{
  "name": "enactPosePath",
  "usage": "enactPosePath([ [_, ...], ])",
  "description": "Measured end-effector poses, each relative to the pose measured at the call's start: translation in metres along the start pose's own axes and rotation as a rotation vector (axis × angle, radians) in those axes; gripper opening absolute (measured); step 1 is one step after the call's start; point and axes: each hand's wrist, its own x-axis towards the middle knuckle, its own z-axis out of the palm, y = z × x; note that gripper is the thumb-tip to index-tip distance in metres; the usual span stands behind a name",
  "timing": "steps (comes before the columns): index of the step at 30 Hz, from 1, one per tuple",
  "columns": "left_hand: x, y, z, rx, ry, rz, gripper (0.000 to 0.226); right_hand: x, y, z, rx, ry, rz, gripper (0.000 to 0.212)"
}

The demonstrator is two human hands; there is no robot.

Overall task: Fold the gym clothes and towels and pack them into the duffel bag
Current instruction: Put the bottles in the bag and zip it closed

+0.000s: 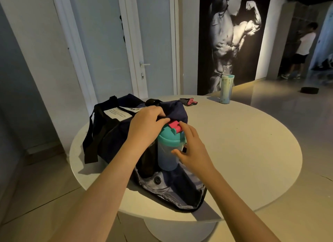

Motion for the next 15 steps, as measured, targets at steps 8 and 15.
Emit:
enactPosePath([
  [8, 0.003, -0.003, -0.003, -0.095, -0.014, 0.026, 0.014, 0.019, 0.011, 0.031, -0.009, 0.103, -0.007, 0.08],
  [15, 0.002, -0.013, 0.0, 0.022, -0.084, 0.005, 0.021, 0.008, 0.011, 0.034, 0.043, 0.138, 0.026, 0.068],
])
